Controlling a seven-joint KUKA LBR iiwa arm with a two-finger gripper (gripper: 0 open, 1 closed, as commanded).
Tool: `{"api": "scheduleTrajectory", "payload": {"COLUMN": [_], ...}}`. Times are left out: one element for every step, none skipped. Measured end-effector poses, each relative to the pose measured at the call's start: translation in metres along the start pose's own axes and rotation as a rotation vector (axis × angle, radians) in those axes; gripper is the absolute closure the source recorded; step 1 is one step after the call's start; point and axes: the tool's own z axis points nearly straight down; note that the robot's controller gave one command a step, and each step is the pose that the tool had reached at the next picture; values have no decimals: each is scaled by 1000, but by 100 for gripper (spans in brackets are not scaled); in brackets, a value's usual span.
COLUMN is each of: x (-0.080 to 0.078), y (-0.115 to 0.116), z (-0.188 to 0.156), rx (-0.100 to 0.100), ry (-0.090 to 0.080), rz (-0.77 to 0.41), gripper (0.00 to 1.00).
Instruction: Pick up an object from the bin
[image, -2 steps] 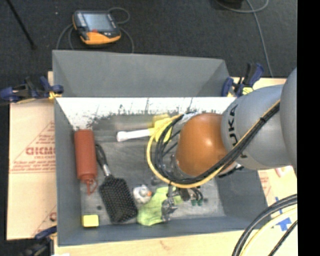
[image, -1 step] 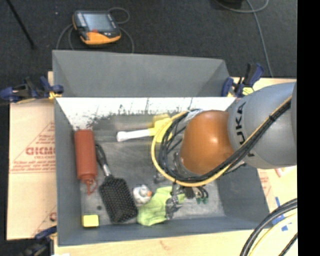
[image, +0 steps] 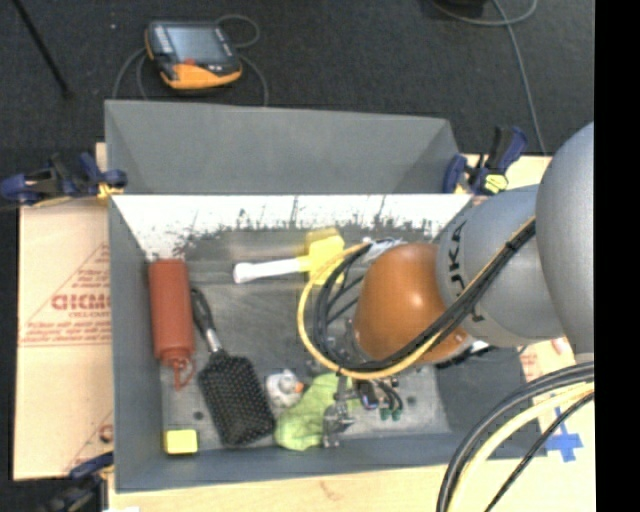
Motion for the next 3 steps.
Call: {"api": "scheduleTrajectory", "payload": {"x": [3,3,3], "y": [11,11,11], "z": [6,6,6], "rx": [1,1,1], "ry": [0,0,0], "rz": [-420,-420,-419], "gripper": [100,100,100]}}
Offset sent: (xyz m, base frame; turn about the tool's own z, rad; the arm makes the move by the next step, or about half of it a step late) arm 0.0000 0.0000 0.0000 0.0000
